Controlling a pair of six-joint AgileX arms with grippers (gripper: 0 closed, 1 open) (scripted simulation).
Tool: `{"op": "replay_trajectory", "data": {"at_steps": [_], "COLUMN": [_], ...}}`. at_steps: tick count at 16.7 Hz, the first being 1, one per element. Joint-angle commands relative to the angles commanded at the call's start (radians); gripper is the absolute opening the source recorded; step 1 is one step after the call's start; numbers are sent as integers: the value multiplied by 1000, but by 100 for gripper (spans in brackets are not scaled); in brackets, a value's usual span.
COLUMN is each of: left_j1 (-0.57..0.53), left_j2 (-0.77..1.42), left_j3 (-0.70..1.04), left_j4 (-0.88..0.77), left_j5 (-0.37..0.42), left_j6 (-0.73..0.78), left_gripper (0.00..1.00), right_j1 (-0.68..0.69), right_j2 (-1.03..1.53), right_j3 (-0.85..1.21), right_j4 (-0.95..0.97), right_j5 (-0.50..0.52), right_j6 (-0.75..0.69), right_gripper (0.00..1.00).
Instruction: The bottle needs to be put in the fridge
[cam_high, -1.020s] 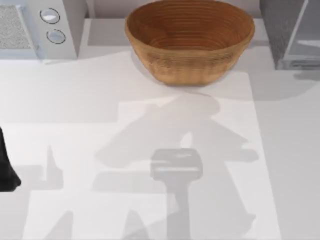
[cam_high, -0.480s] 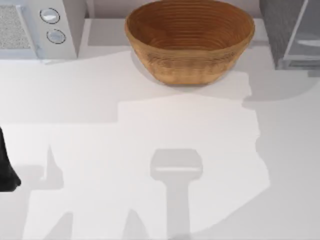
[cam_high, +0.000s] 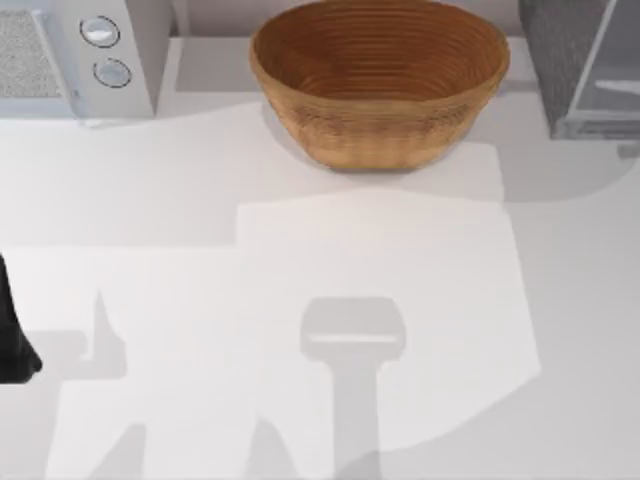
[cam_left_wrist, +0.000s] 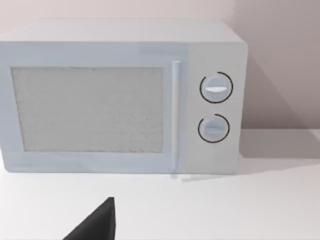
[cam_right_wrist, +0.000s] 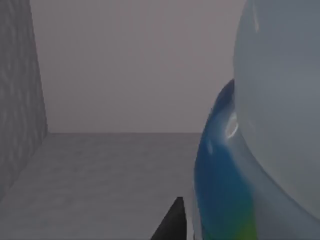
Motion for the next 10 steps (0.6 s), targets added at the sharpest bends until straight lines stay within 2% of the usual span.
{"op": "replay_trajectory", "data": {"at_steps": [10], "left_j1": [0], "left_j2": [0], "left_j3": [0], "left_j4": [0], "left_j5": [0], "left_j6": [0], "left_gripper": [100], "right_j1": [19], "right_j2": [117], "right_j3": [213], "right_j4": [-96], "right_j5": [21], "right_j6": [-1], "right_gripper": [1]}}
